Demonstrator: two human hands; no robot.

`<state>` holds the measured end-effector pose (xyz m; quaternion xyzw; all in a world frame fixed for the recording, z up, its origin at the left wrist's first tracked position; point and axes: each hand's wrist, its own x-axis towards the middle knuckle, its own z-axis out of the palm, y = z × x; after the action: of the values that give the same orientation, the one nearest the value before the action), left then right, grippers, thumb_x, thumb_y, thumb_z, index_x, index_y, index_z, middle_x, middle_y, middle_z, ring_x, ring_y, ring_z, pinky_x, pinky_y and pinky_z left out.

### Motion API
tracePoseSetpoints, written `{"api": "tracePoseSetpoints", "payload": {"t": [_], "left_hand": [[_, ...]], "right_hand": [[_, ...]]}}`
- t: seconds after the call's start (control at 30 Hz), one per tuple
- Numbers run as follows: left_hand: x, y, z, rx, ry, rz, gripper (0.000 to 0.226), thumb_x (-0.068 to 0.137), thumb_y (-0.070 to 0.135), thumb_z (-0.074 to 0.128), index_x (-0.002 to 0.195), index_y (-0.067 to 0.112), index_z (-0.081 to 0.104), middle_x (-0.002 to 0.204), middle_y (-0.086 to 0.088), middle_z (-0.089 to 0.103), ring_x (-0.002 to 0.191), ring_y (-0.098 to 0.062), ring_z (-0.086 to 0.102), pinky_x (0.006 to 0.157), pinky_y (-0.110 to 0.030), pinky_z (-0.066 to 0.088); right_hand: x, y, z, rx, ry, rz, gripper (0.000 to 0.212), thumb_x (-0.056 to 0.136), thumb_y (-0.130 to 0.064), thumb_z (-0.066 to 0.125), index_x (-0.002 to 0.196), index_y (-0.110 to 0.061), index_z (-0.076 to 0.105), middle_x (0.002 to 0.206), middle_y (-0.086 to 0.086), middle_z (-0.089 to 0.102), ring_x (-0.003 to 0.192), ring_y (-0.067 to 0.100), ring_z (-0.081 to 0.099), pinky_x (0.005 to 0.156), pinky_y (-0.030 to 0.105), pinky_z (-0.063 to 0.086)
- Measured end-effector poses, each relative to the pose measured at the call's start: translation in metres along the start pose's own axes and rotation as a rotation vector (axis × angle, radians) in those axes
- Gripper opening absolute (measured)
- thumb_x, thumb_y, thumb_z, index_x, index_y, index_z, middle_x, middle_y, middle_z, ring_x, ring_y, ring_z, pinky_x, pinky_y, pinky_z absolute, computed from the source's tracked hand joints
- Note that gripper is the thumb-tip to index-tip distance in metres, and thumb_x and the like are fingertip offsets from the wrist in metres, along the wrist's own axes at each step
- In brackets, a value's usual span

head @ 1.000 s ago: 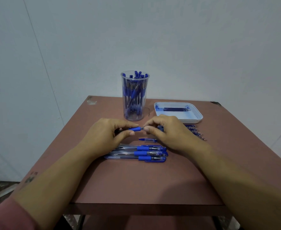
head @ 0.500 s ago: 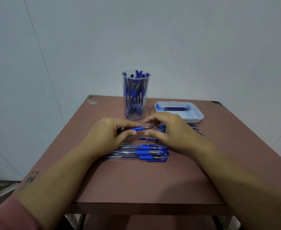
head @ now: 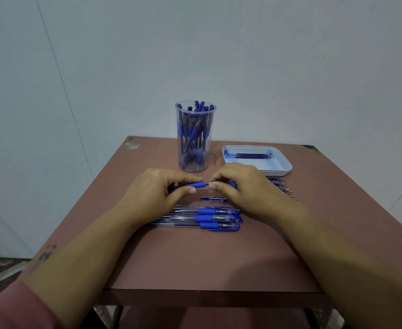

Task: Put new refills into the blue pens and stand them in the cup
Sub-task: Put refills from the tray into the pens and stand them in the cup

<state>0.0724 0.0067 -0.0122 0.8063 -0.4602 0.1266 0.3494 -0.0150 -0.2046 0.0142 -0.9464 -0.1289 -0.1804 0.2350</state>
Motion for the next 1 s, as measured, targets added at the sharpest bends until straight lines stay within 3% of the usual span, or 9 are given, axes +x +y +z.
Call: {"api": "tracePoseSetpoints", "payload": {"t": [0.13, 0.3, 0.53, 0.67, 0.77, 0.93, 1.0], "left_hand": [[0.0, -0.001, 0.0, -0.003, -0.004, -0.001, 0.027, 0.088, 0.036, 0.068, 0.114, 0.042, 0.069, 0.099, 0.025, 0.071, 0.077, 0.013, 0.058, 0.068, -0.011, 0.04], [0.0, -0.001, 0.0, 0.002, -0.005, 0.001, 0.027, 0.087, 0.038, 0.067, 0.114, 0.04, 0.069, 0.101, 0.022, 0.071, 0.079, 0.014, 0.058, 0.069, -0.009, 0.039], [0.001, -0.003, 0.001, 0.028, 0.002, 0.005, 0.026, 0.088, 0.04, 0.067, 0.114, 0.04, 0.069, 0.103, 0.022, 0.071, 0.084, 0.01, 0.061, 0.07, -0.012, 0.043], [0.001, -0.006, 0.0, 0.041, 0.026, -0.027, 0.029, 0.086, 0.049, 0.061, 0.114, 0.043, 0.069, 0.103, 0.024, 0.071, 0.079, 0.013, 0.058, 0.069, -0.014, 0.043], [0.001, -0.006, -0.001, 0.045, 0.024, -0.031, 0.026, 0.088, 0.042, 0.066, 0.113, 0.041, 0.07, 0.102, 0.023, 0.071, 0.077, 0.015, 0.056, 0.067, -0.011, 0.039], [0.0, -0.006, -0.001, 0.036, 0.015, -0.039, 0.026, 0.087, 0.038, 0.068, 0.113, 0.041, 0.07, 0.102, 0.023, 0.071, 0.077, 0.015, 0.055, 0.069, -0.011, 0.039], [0.001, -0.007, -0.001, 0.039, 0.015, -0.041, 0.026, 0.087, 0.038, 0.068, 0.113, 0.042, 0.07, 0.1, 0.023, 0.071, 0.076, 0.014, 0.055, 0.067, -0.012, 0.039]], "right_hand": [[-0.001, 0.0, -0.002, 0.039, -0.017, 0.023, 0.028, 0.092, -0.04, 0.062, 0.117, -0.027, 0.066, 0.098, -0.012, 0.066, 0.091, 0.002, 0.058, 0.078, 0.016, 0.046], [0.0, -0.003, 0.0, 0.027, 0.012, -0.016, 0.013, 0.09, -0.027, 0.068, 0.101, -0.021, 0.068, 0.09, -0.015, 0.061, 0.085, 0.002, 0.056, 0.074, 0.014, 0.045], [0.001, -0.003, -0.001, 0.034, 0.01, 0.03, 0.013, 0.089, -0.03, 0.068, 0.099, -0.022, 0.07, 0.087, -0.018, 0.061, 0.088, 0.0, 0.054, 0.074, 0.011, 0.042], [0.0, 0.01, -0.008, -0.118, -0.099, 0.076, 0.029, 0.084, -0.045, 0.069, 0.111, -0.035, 0.069, 0.09, -0.027, 0.055, 0.093, 0.001, 0.043, 0.085, 0.023, 0.039], [-0.002, 0.016, -0.01, -0.207, -0.207, 0.094, 0.032, 0.083, -0.054, 0.065, 0.11, -0.039, 0.07, 0.103, -0.022, 0.058, 0.1, 0.008, 0.038, 0.093, 0.033, 0.035], [0.0, 0.015, -0.006, -0.256, -0.241, 0.111, 0.02, 0.087, -0.053, 0.061, 0.101, -0.04, 0.068, 0.101, -0.017, 0.056, 0.098, 0.01, 0.037, 0.093, 0.037, 0.035], [-0.002, 0.013, -0.009, -0.181, -0.189, 0.163, 0.016, 0.089, -0.049, 0.061, 0.1, -0.038, 0.065, 0.09, -0.018, 0.053, 0.091, 0.007, 0.042, 0.086, 0.03, 0.036]]}}
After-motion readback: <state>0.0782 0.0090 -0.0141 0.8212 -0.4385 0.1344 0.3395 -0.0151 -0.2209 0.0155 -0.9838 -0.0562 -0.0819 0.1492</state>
